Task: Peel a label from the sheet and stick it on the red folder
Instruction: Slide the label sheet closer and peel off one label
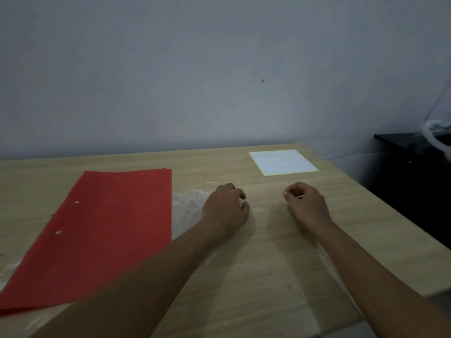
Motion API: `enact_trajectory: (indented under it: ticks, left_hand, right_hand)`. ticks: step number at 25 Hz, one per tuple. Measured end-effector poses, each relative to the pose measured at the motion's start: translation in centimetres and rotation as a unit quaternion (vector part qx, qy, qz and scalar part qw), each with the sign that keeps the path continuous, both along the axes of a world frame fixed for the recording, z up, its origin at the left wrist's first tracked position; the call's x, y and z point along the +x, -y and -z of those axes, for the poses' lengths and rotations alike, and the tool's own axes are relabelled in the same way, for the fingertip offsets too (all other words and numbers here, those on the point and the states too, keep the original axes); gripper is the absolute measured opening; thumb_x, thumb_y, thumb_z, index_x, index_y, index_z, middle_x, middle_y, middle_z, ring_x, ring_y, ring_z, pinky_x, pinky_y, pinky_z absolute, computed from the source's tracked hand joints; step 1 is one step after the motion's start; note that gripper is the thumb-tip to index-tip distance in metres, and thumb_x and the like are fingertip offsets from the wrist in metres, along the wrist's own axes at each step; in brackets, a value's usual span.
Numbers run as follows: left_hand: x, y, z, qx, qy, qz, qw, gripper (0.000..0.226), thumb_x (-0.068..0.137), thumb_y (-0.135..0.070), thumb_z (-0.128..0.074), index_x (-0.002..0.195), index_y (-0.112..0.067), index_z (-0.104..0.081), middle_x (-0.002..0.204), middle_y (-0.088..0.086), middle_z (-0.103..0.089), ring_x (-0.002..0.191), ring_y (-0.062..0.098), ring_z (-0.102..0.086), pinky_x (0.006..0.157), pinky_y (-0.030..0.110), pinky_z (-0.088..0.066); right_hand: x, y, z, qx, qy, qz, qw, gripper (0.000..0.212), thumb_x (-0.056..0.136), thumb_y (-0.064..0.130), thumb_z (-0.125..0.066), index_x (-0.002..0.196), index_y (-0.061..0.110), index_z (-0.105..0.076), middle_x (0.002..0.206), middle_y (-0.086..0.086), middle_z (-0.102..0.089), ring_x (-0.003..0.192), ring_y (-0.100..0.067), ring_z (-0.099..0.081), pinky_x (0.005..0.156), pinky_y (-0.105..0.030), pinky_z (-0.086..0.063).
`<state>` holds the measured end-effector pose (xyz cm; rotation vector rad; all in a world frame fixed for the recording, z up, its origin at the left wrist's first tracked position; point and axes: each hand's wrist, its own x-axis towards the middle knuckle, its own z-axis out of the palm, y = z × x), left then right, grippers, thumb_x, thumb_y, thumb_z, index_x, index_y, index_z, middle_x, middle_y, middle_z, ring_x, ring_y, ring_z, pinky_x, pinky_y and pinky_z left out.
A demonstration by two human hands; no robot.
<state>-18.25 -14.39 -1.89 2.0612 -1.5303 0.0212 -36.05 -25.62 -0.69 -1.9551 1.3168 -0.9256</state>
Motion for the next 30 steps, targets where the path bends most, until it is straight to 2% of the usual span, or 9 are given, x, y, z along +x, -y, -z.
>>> enact_trajectory:
  ticks: [4,11,16,19,21,23,25,28,30]
  left_hand:
    - [-2.1,4.0,0.4,-0.025,-0.023,0.006,0.999,0.029,0.089,-0.032,-0.053,0.106,-0.017,-0.072,0.109,0.003,-0.065,0.105,0.023,-0.057,0.09,0.037,-0.049]
    - [-3.4,9.1,1.2,-0.035,-0.107,-0.044,0.993,0.022,0.09,-0.033,-0.056,0.098,-0.021,-0.072,0.096,0.001,-0.07,0.097,0.022,-0.061,0.081,0.035,-0.049]
    - [-2.9,12.3,0.8,0.019,-0.014,-0.097,0.995,0.039,0.098,-0.044,-0.042,0.098,-0.014,-0.067,0.099,0.009,-0.069,0.093,0.031,-0.065,0.076,0.037,-0.047]
    - [-2.8,13.3,0.9,0.022,0.023,-0.075,0.997,0.033,0.096,-0.038,-0.044,0.098,-0.012,-0.066,0.1,0.01,-0.068,0.097,0.032,-0.061,0.08,0.039,-0.044]
    - [-2.7,14.1,1.4,-0.013,0.037,-0.039,0.998,0.024,0.092,-0.033,-0.048,0.095,-0.014,-0.061,0.1,0.008,-0.064,0.099,0.029,-0.055,0.084,0.041,-0.04]
    - [-2.4,15.1,2.1,-0.044,0.031,-0.012,0.998,0.023,0.086,-0.031,-0.049,0.1,-0.015,-0.058,0.106,0.005,-0.059,0.102,0.027,-0.052,0.087,0.04,-0.038]
    - [-2.2,15.9,2.9,-0.051,0.018,0.001,0.999,0.042,0.082,-0.035,-0.041,0.116,-0.016,-0.058,0.121,0.004,-0.055,0.113,0.026,-0.049,0.096,0.041,-0.036]
    - [-1.9,16.4,3.3,-0.01,-0.024,0.008,1.0,0.062,0.088,-0.039,-0.036,0.144,-0.014,-0.043,0.156,0.008,-0.035,0.144,0.024,-0.028,0.117,0.04,-0.02]
    - [-1.7,16.5,3.3,0.024,-0.029,0.012,0.999,0.062,0.095,-0.038,-0.039,0.151,-0.012,-0.032,0.163,0.009,-0.02,0.151,0.024,-0.014,0.123,0.038,-0.011]
  right_hand:
    - [-1.7,3.4,0.6,-0.02,-0.04,0.025,0.999,0.006,0.087,0.027,-0.066,0.082,0.025,-0.067,0.08,0.01,-0.067,0.077,-0.011,-0.062,0.068,-0.03,-0.046]
    - [-2.0,9.2,1.7,-0.016,-0.04,0.054,0.998,0.003,0.087,0.03,-0.067,0.089,0.028,-0.064,0.082,0.009,-0.067,0.087,-0.022,-0.063,0.08,-0.04,-0.052]
    - [-0.4,12.5,2.7,-0.034,-0.122,0.112,0.986,0.018,0.087,0.051,-0.062,0.091,0.033,-0.058,0.091,0.0,-0.068,0.097,-0.03,-0.062,0.087,-0.043,-0.049]
    - [0.9,13.7,2.8,-0.052,-0.171,0.146,0.973,0.022,0.088,0.052,-0.059,0.081,0.031,-0.06,0.097,-0.005,-0.069,0.101,-0.033,-0.059,0.089,-0.042,-0.044]
    - [1.7,14.5,2.7,-0.067,-0.176,0.149,0.971,0.02,0.087,0.05,-0.061,0.086,0.03,-0.061,0.103,-0.008,-0.068,0.104,-0.035,-0.057,0.09,-0.043,-0.043]
    - [2.2,15.5,2.8,-0.081,-0.171,0.147,0.971,0.025,0.085,0.05,-0.065,0.098,0.03,-0.059,0.114,-0.01,-0.065,0.111,-0.037,-0.053,0.093,-0.045,-0.041]
    - [2.6,16.2,3.1,-0.076,-0.179,0.137,0.971,0.041,0.083,0.053,-0.065,0.116,0.032,-0.055,0.13,-0.009,-0.058,0.122,-0.037,-0.046,0.1,-0.047,-0.035]
    - [2.9,16.7,3.4,-0.056,-0.247,0.11,0.961,0.065,0.086,0.062,-0.051,0.144,0.037,-0.039,0.154,-0.003,-0.039,0.139,-0.032,-0.032,0.11,-0.05,-0.023]
    - [3.1,16.9,3.6,-0.046,-0.3,0.095,0.948,0.065,0.089,0.065,-0.038,0.149,0.041,-0.032,0.161,0.002,-0.029,0.145,-0.029,-0.024,0.113,-0.051,-0.017]
